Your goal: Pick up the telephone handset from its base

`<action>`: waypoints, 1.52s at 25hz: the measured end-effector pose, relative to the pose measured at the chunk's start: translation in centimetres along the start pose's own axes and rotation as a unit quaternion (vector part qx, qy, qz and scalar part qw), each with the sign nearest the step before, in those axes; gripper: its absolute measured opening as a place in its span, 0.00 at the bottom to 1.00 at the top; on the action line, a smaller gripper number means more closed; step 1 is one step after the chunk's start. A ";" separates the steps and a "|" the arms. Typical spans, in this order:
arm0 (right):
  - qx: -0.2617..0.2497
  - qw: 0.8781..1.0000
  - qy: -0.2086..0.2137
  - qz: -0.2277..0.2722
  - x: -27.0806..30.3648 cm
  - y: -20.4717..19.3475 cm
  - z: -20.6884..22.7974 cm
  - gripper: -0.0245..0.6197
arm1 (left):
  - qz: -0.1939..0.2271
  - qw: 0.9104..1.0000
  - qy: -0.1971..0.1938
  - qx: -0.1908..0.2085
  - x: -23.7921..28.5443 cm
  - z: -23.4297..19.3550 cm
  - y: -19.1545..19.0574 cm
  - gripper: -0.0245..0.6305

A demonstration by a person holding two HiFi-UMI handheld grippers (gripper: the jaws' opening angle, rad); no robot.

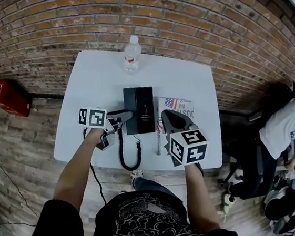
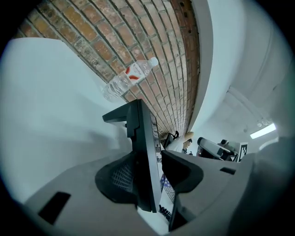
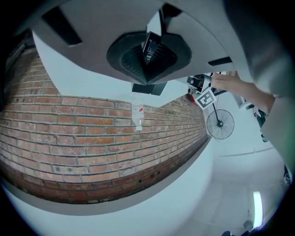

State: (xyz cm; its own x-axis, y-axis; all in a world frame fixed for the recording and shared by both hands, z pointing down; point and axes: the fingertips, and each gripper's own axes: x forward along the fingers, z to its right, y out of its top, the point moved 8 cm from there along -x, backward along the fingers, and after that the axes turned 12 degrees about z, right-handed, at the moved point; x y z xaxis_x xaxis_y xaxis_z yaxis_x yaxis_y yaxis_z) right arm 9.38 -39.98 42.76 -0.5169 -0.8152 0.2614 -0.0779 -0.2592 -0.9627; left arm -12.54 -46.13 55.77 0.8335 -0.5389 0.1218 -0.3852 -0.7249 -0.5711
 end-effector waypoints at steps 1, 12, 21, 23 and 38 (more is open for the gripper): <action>0.002 1.000 0.000 -0.002 0.1 -0.2 0.1 0.04 | 0.000 1.000 0.001 0.000 0.1 -0.1 0.0 0.29; 0.011 1.000 -0.004 -0.007 0.1 -0.7 0.2 0.04 | 0.015 0.999 0.005 -0.037 -0.2 -0.2 0.3 0.16; 0.009 1.000 -0.019 0.014 -1.9 -0.2 -0.7 0.04 | 0.041 0.999 -0.002 -0.020 -1.4 2.1 0.6 0.15; 0.007 0.999 -0.024 0.020 -2.7 0.0 -1.1 0.04 | 0.050 0.999 -0.007 -0.011 -1.8 3.1 0.7 0.15; -0.004 0.996 -0.055 0.065 -10.5 1.0 -7.7 0.04 | 0.093 0.994 -0.034 0.046 -8.5 11.4 -1.5 0.15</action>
State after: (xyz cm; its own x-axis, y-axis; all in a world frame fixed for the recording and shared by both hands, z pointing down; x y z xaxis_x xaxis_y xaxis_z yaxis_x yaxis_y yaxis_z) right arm 8.16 -27.71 38.52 -0.4272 -0.8931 0.1407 -0.0239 -0.1443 -0.9892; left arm -14.51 -35.52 46.33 0.7769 -0.6280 -0.0460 -0.5002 -0.5711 -0.6508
